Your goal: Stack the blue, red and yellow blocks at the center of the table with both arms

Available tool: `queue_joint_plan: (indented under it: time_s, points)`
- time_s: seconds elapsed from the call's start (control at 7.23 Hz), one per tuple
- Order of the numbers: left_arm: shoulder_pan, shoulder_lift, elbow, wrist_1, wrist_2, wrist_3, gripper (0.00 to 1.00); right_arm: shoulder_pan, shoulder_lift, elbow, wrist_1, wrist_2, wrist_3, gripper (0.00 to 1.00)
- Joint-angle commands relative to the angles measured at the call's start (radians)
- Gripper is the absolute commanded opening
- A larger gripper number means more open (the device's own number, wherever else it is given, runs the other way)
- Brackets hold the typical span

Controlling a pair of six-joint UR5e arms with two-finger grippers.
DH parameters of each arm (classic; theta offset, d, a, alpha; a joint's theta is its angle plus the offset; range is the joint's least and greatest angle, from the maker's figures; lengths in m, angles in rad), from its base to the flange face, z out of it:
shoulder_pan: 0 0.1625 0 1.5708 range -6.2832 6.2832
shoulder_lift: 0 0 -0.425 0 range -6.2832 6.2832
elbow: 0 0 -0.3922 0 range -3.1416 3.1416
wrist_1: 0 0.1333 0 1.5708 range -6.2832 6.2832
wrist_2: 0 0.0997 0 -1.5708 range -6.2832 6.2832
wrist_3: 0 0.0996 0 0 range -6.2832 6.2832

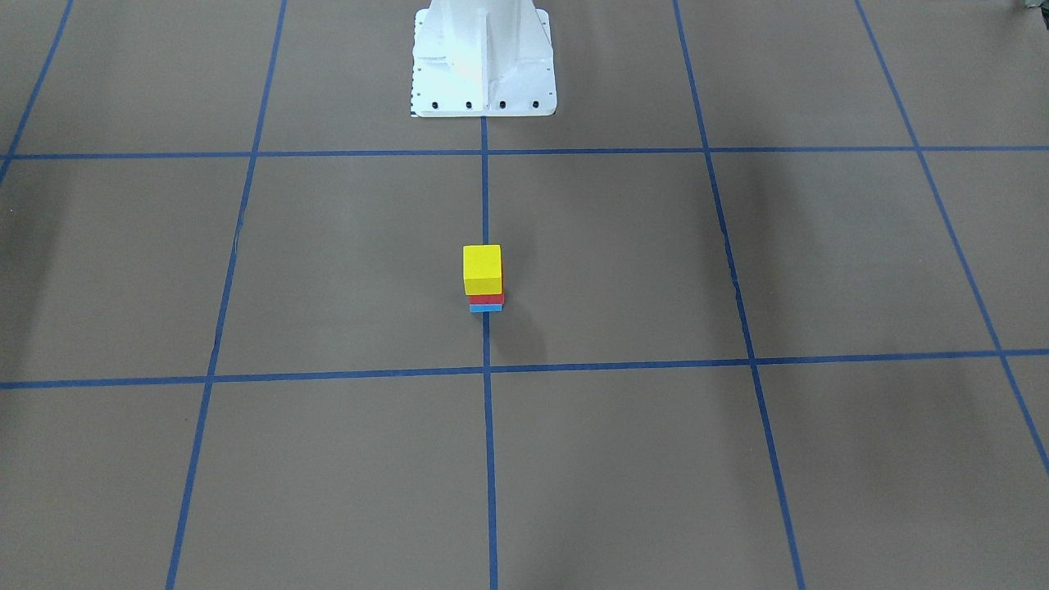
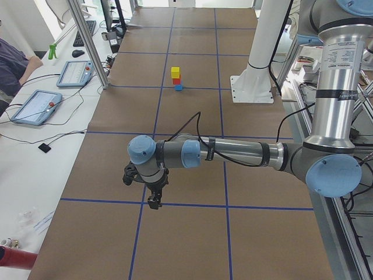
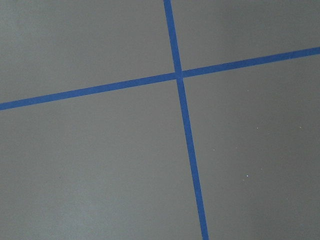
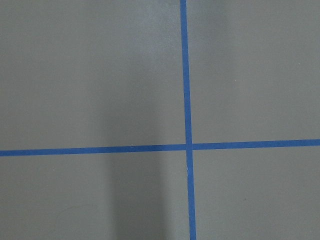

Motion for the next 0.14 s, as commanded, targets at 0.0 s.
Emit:
queue_joint_plan:
  time_s: [0.0]
  points:
    - [0.0, 0.001, -0.003, -0.001, 0.0, 0.003, 1.0, 0.0, 0.001, 0.0, 0.0, 0.0, 0.0, 1.0]
